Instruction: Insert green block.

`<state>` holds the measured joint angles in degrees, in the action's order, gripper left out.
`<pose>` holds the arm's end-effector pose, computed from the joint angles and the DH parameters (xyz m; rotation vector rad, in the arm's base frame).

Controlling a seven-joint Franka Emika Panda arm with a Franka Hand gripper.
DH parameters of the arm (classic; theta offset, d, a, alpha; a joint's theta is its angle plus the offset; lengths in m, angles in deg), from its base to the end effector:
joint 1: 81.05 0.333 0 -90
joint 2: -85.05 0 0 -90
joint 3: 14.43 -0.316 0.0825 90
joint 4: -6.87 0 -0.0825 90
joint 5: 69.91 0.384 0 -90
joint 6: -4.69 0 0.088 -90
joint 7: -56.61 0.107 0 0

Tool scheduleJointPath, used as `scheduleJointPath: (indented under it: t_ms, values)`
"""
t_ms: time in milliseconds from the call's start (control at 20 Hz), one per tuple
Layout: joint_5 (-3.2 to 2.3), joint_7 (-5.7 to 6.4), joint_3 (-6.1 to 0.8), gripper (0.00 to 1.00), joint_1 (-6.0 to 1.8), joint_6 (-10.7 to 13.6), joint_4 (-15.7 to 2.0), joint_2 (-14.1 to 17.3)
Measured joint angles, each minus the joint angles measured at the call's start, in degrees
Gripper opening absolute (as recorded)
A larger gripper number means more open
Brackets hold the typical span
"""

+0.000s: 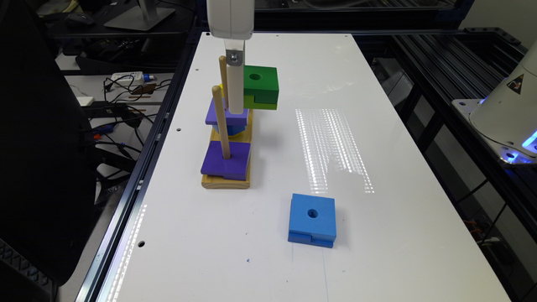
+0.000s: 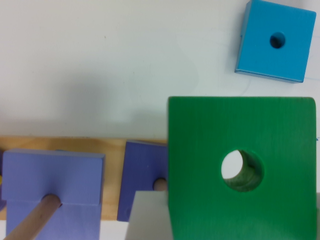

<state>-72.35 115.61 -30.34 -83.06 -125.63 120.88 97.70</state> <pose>0.5854 0.1379 0.3638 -2.8516 1.1544 -0.0662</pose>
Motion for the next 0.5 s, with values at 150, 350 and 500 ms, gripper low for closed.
scheduleJointPath:
  t_ms: [150, 350, 500]
  values:
    - [0.00, 0.00, 0.00, 0.00, -0.01, 0.0, 0.00, 0.0]
    - [0.00, 0.00, -0.06, 0.00, -0.04, 0.1, -0.03, -0.4]
    - [0.00, 0.00, -0.06, 0.00, -0.04, 0.1, -0.03, -0.5]
